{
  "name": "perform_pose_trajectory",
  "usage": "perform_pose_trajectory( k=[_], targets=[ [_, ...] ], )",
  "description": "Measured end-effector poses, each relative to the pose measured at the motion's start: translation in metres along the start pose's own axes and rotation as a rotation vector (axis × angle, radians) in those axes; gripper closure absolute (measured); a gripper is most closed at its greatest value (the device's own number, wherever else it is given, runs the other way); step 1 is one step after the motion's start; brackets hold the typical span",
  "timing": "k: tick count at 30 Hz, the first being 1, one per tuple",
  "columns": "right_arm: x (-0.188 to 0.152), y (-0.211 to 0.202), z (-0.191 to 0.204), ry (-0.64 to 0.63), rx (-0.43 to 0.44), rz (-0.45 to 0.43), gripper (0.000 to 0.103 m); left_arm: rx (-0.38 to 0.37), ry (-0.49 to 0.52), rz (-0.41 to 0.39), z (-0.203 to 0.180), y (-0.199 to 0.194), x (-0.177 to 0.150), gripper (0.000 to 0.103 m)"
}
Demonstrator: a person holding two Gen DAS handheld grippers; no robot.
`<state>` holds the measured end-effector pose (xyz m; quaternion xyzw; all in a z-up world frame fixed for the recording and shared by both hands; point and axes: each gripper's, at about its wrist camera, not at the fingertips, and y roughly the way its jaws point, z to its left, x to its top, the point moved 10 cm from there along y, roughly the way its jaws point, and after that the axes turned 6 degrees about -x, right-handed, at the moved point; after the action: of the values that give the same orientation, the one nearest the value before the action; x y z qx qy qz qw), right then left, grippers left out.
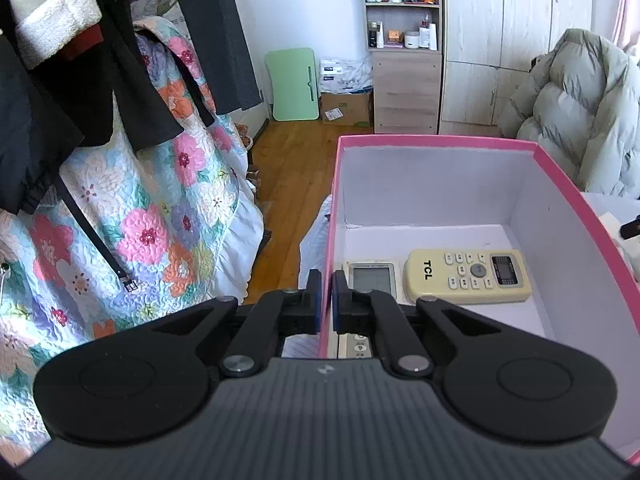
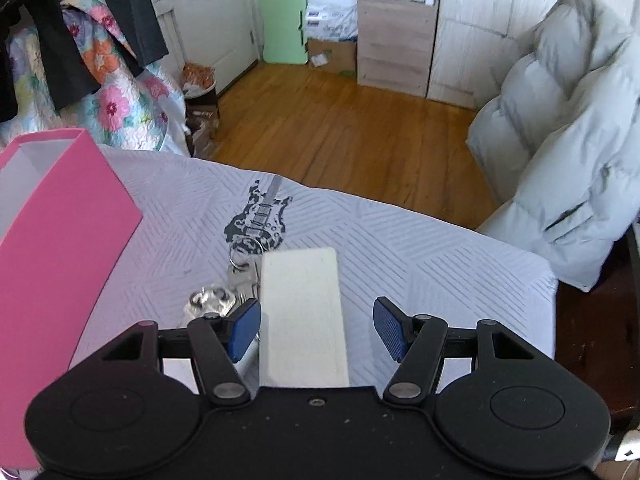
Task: Organize rigid objects
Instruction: 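Return the right gripper to the table and grasp another cream remote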
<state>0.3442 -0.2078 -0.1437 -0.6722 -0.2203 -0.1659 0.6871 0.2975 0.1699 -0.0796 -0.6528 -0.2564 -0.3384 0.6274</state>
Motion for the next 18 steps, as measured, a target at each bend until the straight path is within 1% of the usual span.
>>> perform_pose_trajectory(
  k=[4,7,11,12,13,16,18],
  targets=[
    [0.008,0.02,0.006,-0.019,-0.002,0.053,0.037,0.001,-0.021,-0.036,0.001,-0.001,-0.002,0.099],
    [0.008,0.031,0.007,-0.03,-0.024,0.079,0.037,-0.002,-0.029,-0.046,0.001,-0.001,-0.003,0.099],
    [0.014,0.035,0.006,-0.006,-0.007,0.073,0.038,-0.01,-0.034,-0.048,0.002,0.0,-0.003,0.099],
    [0.015,0.035,0.006,0.002,-0.001,0.068,0.039,-0.012,-0.034,-0.05,0.002,-0.001,-0.003,0.099],
    [0.015,0.035,0.005,0.006,0.0,0.065,0.045,-0.013,-0.034,-0.053,0.002,-0.001,-0.002,0.099],
    [0.015,0.03,0.005,0.014,-0.017,0.048,0.046,-0.014,-0.035,-0.056,0.002,0.0,-0.002,0.099],
    [0.016,0.021,0.005,0.019,-0.026,0.02,0.046,-0.019,-0.041,-0.057,0.002,0.0,-0.002,0.099]
  ],
)
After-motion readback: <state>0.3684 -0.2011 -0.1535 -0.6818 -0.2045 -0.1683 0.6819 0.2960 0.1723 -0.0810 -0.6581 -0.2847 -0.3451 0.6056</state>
